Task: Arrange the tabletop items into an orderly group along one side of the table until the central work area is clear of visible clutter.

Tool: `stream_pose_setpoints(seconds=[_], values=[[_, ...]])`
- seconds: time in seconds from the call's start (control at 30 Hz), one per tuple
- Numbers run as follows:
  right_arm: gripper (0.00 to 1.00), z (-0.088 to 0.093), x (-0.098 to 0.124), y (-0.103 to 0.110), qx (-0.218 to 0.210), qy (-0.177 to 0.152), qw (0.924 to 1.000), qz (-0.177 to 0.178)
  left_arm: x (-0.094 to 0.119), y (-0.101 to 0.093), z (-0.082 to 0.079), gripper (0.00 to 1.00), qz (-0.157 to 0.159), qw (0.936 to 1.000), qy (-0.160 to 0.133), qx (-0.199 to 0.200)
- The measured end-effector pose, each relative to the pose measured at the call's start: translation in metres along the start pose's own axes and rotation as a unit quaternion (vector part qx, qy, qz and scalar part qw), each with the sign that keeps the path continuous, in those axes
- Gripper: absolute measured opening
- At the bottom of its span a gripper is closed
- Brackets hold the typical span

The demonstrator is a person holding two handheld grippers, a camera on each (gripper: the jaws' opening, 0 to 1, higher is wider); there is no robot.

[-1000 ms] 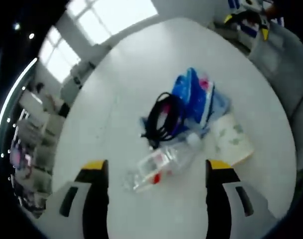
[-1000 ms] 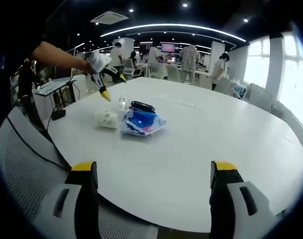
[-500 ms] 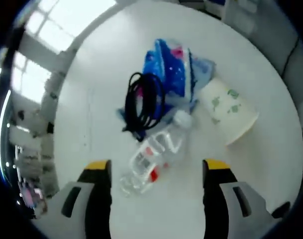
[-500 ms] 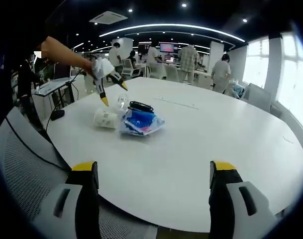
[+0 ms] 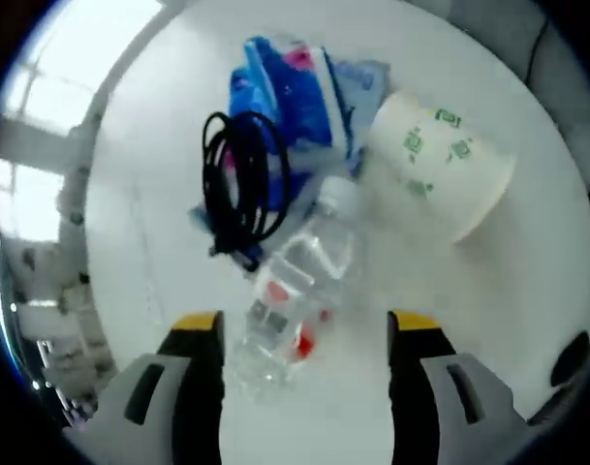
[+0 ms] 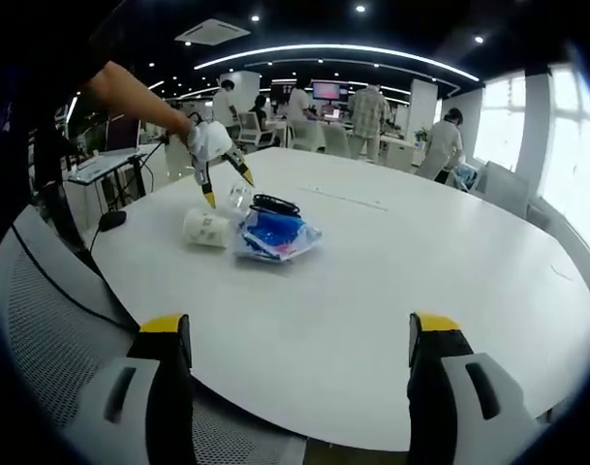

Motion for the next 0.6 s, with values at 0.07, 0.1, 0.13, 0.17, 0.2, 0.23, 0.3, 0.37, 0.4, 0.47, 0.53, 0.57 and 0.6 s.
stream_pose_setpoints(seconds=[0.07,0.1,0.13,0.17,0.2,0.23,0.3,0.37,0.4,0.47,0.53,0.57,0.6], values=[[0.92,0.000,0.000,0.000,0.000,0.001,1.0000,0.000,-0.002,0.003,0.000,0.62,0.006,0.9996,0.009,-0.025],[0.92,0.001,0.000,0.000,0.000,0.002,1.0000,0.001,-0.004,0.003,0.000,0.61,0.012,0.9994,0.010,-0.031],[0.92,0.001,0.000,0.000,-0.001,0.002,1.0000,0.000,-0.005,0.003,0.000,0.61,0.014,0.9993,0.010,-0.034],[0.92,0.001,0.000,0.000,-0.001,0.002,1.0000,0.000,-0.007,0.003,0.001,0.58,0.018,0.9991,0.012,-0.037],[0.92,0.001,0.000,-0.001,0.001,0.004,1.0000,0.001,-0.009,0.001,0.003,0.56,0.030,0.9988,0.017,-0.034],[0.92,0.001,0.000,-0.001,0.001,0.005,1.0000,0.002,-0.010,0.001,0.004,0.54,0.035,0.9986,0.019,-0.034],[0.92,0.001,0.000,-0.002,0.000,0.005,1.0000,0.003,-0.013,0.002,0.006,0.54,0.036,0.9985,0.019,-0.036],[0.92,0.002,0.000,-0.002,0.000,0.007,1.0000,0.004,-0.014,0.004,0.006,0.54,0.039,0.9984,0.017,-0.036],[0.92,0.002,0.000,-0.002,0.000,0.008,1.0000,0.004,-0.015,0.004,0.006,0.54,0.043,0.9983,0.018,-0.034],[0.91,0.003,0.000,-0.002,0.001,0.012,0.9999,0.004,-0.018,0.004,0.008,0.53,0.059,0.9975,0.023,-0.031],[0.91,0.004,-0.001,-0.002,0.003,0.014,0.9999,0.004,-0.020,0.004,0.008,0.51,0.067,0.9970,0.025,-0.029],[0.91,0.004,-0.001,-0.002,0.002,0.013,0.9999,0.004,-0.022,0.006,0.008,0.48,0.067,0.9970,0.028,-0.027],[0.91,0.004,-0.001,-0.002,0.002,0.013,0.9999,0.004,-0.022,0.006,0.009,0.45,0.069,0.9968,0.029,-0.028]])
Point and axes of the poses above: the point that each gripper's makers call its tool centre point, and the gripper's own axes: x roughly backward along the fingers, y roughly to its left, z roughly out of its underside, the point moved 2 cm from there along x, roughly backward along the fingers, and after that the axes turned 10 degrees about -x, right-handed, at the moved point
